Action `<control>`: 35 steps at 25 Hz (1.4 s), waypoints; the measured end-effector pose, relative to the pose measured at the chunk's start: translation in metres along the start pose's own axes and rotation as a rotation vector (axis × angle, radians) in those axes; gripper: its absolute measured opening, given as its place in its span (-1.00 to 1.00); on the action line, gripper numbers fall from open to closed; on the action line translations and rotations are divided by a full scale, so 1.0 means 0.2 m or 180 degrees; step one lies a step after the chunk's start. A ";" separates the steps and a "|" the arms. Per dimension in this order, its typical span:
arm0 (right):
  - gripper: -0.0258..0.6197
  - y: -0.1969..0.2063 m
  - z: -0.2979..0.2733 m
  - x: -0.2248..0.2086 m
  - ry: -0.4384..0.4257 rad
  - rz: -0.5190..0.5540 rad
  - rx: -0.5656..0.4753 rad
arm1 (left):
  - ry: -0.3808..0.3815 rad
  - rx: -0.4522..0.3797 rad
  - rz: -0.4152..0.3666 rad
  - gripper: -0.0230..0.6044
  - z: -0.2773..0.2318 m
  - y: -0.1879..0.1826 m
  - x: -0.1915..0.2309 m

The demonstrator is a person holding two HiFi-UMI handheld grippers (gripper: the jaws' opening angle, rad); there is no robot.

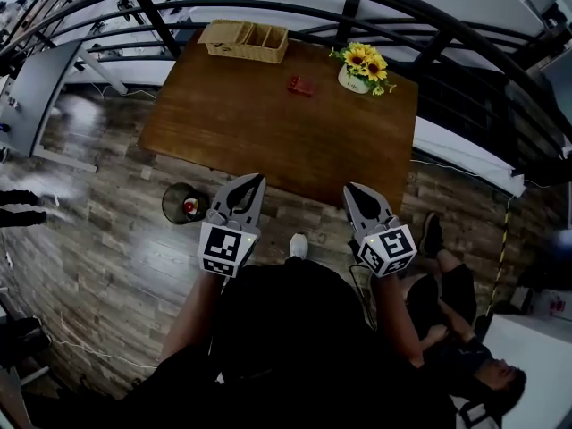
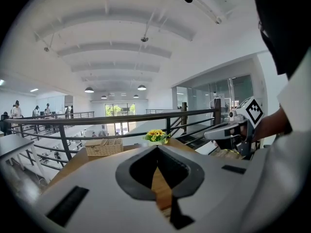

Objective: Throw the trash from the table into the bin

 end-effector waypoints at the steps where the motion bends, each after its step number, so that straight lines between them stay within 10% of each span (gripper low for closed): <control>1: -0.88 0.00 -0.01 -0.02 -0.0025 0.0002 -0.0003 | -0.0018 0.0004 0.0002 -0.89 -0.01 0.00 -0.01; 35: -0.88 -0.02 -0.29 -0.20 -0.0112 0.0003 0.0172 | -0.0035 0.0077 0.0111 -0.89 -0.32 -0.02 0.20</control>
Point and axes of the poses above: the fingertips, and each gripper's own axes: z backward along the fingers, x to its left, y out of its underside, the point moved 9 cm from there along z, backward along the fingers, and after that the axes turned 5 degrees about z, right-handed, at the moved point
